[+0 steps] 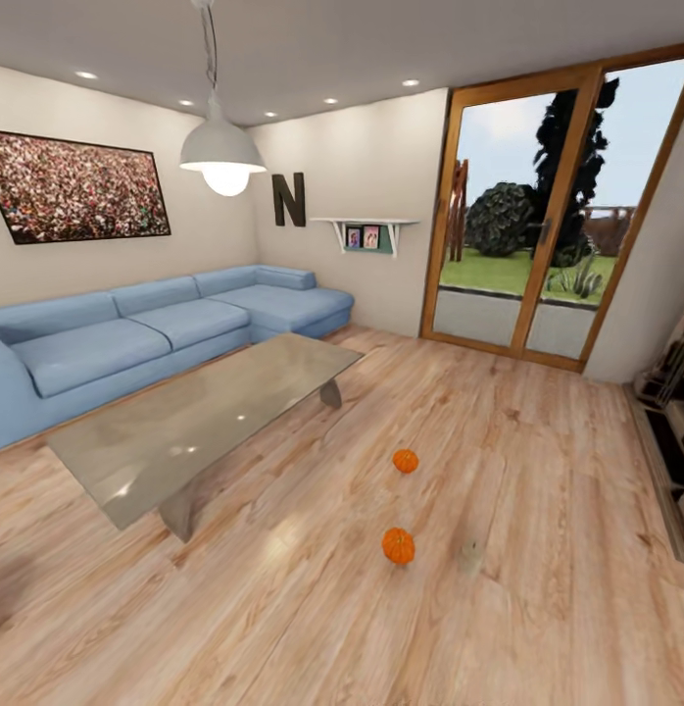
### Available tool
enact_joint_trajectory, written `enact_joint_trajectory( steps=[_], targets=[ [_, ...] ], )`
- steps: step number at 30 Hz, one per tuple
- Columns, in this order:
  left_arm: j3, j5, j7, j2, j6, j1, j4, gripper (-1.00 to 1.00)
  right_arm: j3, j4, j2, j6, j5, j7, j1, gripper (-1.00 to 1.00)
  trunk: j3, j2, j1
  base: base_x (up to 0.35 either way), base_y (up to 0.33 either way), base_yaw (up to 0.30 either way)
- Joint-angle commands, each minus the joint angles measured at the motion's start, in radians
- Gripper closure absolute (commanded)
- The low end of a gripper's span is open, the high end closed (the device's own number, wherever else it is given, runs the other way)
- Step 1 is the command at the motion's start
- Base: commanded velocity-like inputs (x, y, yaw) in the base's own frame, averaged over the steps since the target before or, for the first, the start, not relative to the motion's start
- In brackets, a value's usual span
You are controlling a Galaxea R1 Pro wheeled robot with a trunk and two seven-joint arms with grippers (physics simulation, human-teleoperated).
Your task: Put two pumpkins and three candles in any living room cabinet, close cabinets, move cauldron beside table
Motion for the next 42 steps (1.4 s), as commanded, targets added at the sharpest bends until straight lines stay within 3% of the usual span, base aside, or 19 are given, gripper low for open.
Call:
enact_joint_trajectory(
  steps=[1,42],
  targets=[
    [-0.001,0.000,0.000,0.000,-0.002,0.000,-0.001,-1.00,-0.001,0.001,0.000,-0.003,0.000,0.002,-0.001,-1.00,-0.001,0.000,0.000,0.000,0.000,-0.274],
    [-0.002,-0.001,0.000,-0.001,-0.002,0.000,-0.001,-1.00,-0.002,0.001,0.000,-0.007,-0.003,0.003,-0.001,-1.00,-0.024,0.000,0.000,0.000,0.000,-0.273]
  ],
)
